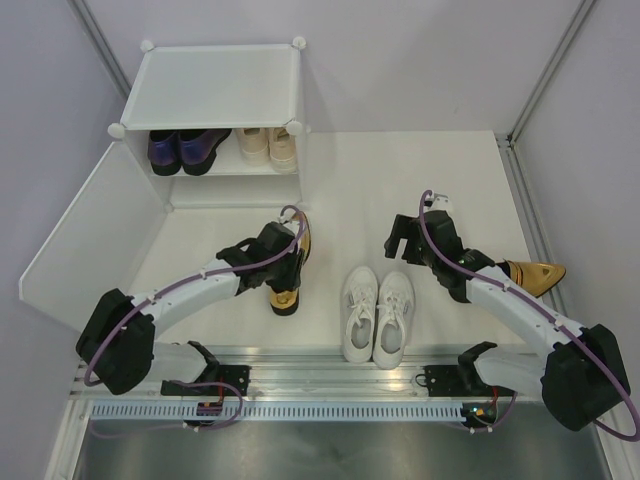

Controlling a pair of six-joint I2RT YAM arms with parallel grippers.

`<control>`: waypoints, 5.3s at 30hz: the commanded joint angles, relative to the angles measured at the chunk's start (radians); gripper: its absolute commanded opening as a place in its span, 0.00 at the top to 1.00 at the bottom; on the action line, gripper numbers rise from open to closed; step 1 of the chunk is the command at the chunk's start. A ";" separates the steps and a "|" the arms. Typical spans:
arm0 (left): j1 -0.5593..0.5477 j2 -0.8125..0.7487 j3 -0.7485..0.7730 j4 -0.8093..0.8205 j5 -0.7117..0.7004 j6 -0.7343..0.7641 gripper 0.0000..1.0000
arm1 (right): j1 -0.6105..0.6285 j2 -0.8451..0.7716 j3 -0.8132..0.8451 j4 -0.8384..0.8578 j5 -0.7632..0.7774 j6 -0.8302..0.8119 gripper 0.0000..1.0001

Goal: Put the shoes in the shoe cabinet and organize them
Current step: Pick up the shoe from the center of the board, then place the shoe in the shoe cabinet.

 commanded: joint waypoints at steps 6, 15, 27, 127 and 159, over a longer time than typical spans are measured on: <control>-0.006 0.021 0.075 -0.089 -0.006 0.006 0.98 | -0.006 -0.011 -0.013 0.045 -0.013 -0.010 0.03; -0.006 -0.002 0.207 -0.231 -0.113 0.093 0.98 | -0.007 -0.022 -0.020 0.055 -0.024 -0.011 0.04; 0.040 -0.060 0.252 -0.312 -0.230 0.216 0.98 | -0.007 -0.042 -0.026 0.061 -0.039 -0.011 0.04; 0.773 0.029 0.152 0.296 -0.108 0.445 0.14 | -0.007 -0.117 -0.066 0.102 -0.103 -0.022 0.07; 0.950 0.185 0.072 0.483 0.085 0.234 0.57 | -0.007 -0.133 -0.079 0.111 -0.107 -0.023 0.07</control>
